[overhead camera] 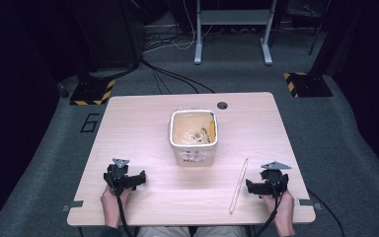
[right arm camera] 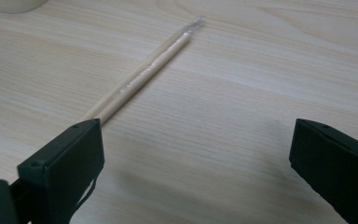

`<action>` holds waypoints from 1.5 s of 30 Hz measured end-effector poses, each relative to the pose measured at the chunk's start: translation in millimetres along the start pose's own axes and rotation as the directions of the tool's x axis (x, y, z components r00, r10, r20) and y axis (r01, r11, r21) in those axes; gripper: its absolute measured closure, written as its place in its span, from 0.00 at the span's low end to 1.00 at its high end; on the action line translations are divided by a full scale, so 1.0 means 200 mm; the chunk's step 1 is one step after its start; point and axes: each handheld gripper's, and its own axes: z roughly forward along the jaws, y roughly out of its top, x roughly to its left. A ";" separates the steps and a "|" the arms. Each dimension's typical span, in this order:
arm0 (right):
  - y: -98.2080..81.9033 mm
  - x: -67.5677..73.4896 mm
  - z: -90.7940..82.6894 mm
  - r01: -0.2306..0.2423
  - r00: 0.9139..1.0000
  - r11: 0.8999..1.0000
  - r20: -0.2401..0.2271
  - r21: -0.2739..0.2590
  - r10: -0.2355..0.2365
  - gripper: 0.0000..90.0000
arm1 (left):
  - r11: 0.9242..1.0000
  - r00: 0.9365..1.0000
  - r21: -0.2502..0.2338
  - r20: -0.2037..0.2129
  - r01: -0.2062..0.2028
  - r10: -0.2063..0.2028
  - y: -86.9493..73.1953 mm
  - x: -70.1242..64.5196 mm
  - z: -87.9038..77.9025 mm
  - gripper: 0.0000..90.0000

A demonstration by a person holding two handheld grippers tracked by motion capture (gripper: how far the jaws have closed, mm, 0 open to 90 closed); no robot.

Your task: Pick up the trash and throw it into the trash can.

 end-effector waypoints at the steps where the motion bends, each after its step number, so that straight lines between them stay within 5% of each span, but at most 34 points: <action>1: 0.00 0.00 0.00 0.000 1.000 1.000 0.000 0.000 0.000 0.03 | 1.000 1.000 0.000 0.000 0.000 0.000 0.00 0.00 0.00 0.00; 25: 0.05 0.27 0.10 0.097 0.995 0.993 -0.025 0.062 -0.096 0.06 | 1.000 1.000 0.000 -0.001 0.002 -0.002 0.00 0.00 0.00 0.00; 29: 0.05 0.26 0.08 0.100 0.995 0.994 -0.032 0.046 -0.099 0.20 | 1.000 1.000 -0.001 -0.002 0.002 -0.002 0.00 0.00 0.00 0.00; 39: 0.03 0.17 0.03 0.059 0.998 0.998 -0.017 0.014 -0.059 0.75 | 1.000 1.000 -0.002 -0.004 0.005 -0.005 0.00 0.00 0.00 0.00; 45: 0.03 0.12 0.03 0.056 0.998 0.998 -0.040 0.011 -0.055 0.88 | 1.000 1.000 -0.002 -0.005 0.006 -0.006 0.00 -0.01 0.00 0.00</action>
